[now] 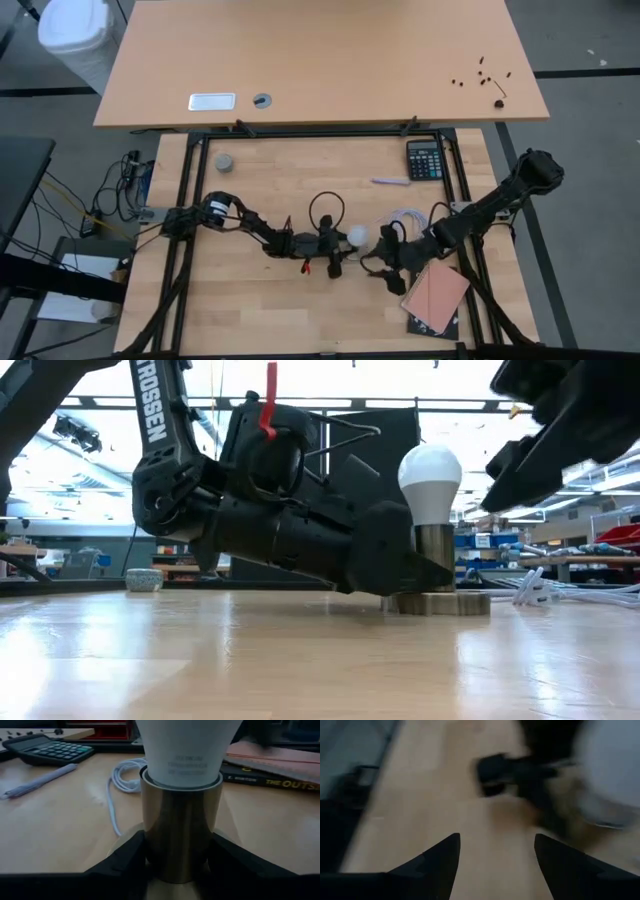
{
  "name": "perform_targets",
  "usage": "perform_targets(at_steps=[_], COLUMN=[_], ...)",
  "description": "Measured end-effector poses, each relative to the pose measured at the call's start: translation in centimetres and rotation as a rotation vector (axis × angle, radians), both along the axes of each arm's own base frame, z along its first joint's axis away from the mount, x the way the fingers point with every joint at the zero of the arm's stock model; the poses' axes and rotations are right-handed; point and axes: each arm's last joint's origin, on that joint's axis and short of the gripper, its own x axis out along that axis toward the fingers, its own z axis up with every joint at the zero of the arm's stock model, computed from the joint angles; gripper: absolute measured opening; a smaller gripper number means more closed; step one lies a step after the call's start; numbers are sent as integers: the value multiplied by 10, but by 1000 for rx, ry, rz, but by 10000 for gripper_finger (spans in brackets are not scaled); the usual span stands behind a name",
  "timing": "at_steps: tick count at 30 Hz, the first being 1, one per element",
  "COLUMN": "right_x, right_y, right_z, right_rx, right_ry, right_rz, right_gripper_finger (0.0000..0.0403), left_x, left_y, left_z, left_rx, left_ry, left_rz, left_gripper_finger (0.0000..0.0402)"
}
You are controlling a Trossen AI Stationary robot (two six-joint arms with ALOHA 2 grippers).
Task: Screw lightbulb
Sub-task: Insert the lightbulb into the bronze lamp socket
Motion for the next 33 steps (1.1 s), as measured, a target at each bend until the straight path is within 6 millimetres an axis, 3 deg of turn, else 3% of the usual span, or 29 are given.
perform_targets(at_steps=[6, 13, 20, 27, 33], right_x=[2, 13, 13, 7, 2], right_y=[-21, -31, -24, -2, -11], right_z=[-6, 0, 1, 7, -3], right_rx=[-74, -54, -22, 36, -50], right_ry=[56, -2, -18, -67, 18], right_rz=[-156, -99, -46, 59, -76], right_gripper_finger=[264, 264, 262, 249, 245], left_x=[0, 0, 0, 0, 0], left_y=[-3, -6, -4, 2, -1], left_z=[0, 1, 1, 0, 0], left_rx=[15, 18, 11, 3, 21], left_ry=[0, -7, -9, -6, 1], left_rz=[-86, -163, -67, 77, 0], left_gripper_finger=[193, 193, 193, 193, 193])
